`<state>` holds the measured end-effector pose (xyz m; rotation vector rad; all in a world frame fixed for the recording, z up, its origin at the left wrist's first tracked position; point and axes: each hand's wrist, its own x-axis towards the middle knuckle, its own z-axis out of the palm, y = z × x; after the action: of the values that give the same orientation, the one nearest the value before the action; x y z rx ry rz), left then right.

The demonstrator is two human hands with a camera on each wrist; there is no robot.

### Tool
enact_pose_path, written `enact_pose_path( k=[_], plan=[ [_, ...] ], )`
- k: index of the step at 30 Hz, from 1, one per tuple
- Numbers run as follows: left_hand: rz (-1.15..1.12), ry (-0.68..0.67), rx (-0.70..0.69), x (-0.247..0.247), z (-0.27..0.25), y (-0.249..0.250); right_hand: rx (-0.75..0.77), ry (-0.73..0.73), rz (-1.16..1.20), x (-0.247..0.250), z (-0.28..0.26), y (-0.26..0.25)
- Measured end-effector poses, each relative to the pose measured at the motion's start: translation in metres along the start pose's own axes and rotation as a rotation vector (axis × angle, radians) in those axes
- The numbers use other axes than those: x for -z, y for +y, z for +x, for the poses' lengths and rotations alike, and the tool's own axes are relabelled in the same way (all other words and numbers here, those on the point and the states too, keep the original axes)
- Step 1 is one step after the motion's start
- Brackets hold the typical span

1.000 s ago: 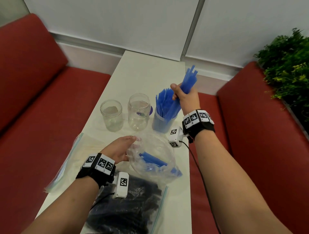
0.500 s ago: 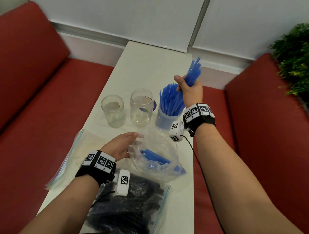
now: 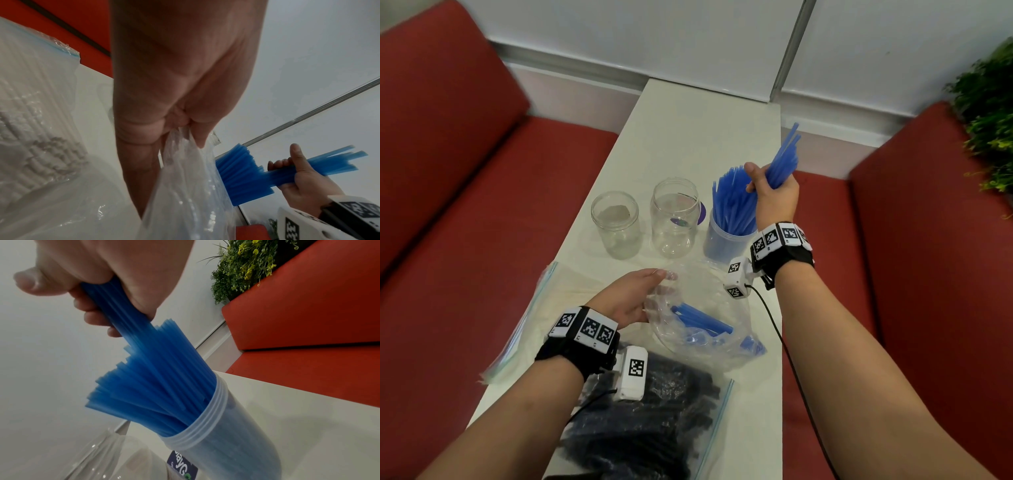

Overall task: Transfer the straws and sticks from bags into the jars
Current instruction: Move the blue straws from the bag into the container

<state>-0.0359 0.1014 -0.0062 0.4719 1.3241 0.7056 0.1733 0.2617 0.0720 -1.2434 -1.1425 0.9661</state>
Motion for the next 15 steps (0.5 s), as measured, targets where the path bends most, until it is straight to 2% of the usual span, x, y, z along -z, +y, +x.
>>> enact_pose_path(
  k=[4,9,15],
  plan=[
    [0.002,-0.001,0.004,-0.001,0.001,0.002,0.005,0.026,0.002,-0.002,0.003,0.001],
    [-0.003,-0.001,0.004,-0.001,0.002,0.001,-0.017,0.012,-0.102,-0.004,-0.004,0.017],
    [0.001,0.002,-0.003,0.0,0.003,0.001,0.118,0.008,-0.116,-0.005,-0.001,-0.001]
  ],
)
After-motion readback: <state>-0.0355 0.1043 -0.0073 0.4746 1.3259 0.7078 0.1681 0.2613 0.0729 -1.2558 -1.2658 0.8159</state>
